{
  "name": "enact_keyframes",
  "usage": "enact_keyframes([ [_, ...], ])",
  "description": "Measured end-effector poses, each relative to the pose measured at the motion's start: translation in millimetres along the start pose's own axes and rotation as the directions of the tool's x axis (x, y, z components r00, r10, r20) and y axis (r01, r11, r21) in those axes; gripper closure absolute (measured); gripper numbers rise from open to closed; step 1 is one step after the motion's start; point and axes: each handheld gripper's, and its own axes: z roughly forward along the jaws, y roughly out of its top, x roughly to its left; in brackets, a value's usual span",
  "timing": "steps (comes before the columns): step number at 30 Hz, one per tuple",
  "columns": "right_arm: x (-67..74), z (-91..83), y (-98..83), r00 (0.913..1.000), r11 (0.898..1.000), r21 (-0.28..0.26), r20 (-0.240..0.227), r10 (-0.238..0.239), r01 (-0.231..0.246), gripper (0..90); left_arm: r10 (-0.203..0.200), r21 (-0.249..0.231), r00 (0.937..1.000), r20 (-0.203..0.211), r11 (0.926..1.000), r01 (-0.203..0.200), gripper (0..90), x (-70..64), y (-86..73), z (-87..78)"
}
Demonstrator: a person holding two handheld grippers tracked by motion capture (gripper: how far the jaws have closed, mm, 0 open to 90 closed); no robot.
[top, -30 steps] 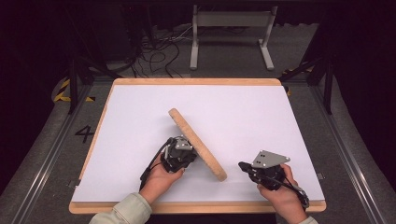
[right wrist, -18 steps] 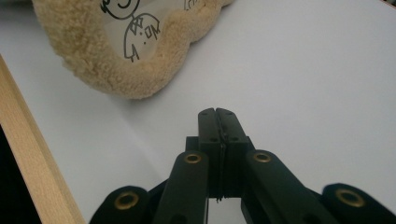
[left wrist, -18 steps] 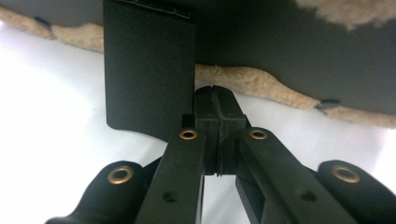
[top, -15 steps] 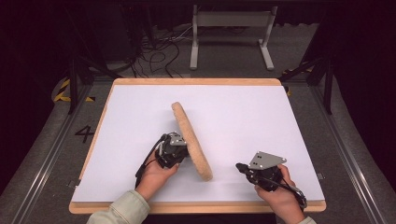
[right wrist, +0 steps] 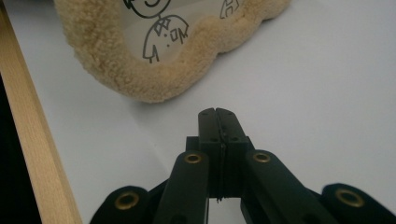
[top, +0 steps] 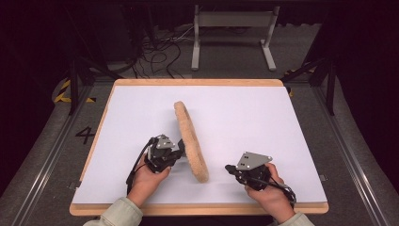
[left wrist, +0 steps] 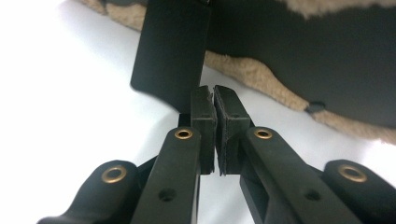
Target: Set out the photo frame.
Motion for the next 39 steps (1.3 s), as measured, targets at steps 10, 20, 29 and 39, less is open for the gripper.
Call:
enact_keyframes([
  [10,17.3,26.2,16.3,0.9942,0.997,0.013,-0.083,-0.069,0.070,90.0,-0.025,-0.013,0.9988,0.043,0.9996,0.026,87.3,-3.1,-18.8,-29.2],
  [20,33.7,37.7,23.2,0.9845,0.994,0.009,-0.142,-0.103,0.105,90.0,-0.030,-0.057,0.9962,0.082,0.9978,0.035,88.1,-8.3,-27.8,-58.2],
  [29,49.5,51.5,34.2,0.9692,0.993,-0.022,-0.214,-0.122,0.120,90.0,-0.061,-0.071,0.9963,0.061,0.9953,0.065,88.3,1.3,-35.8,-68.4],
  [39,64.9,68.5,46.7,0.9583,0.992,-0.052,-0.256,-0.128,0.118,90.0,-0.135,-0.118,0.9890,0.061,0.9828,0.142,88.3,22.1,-40.6,-79.1],
])
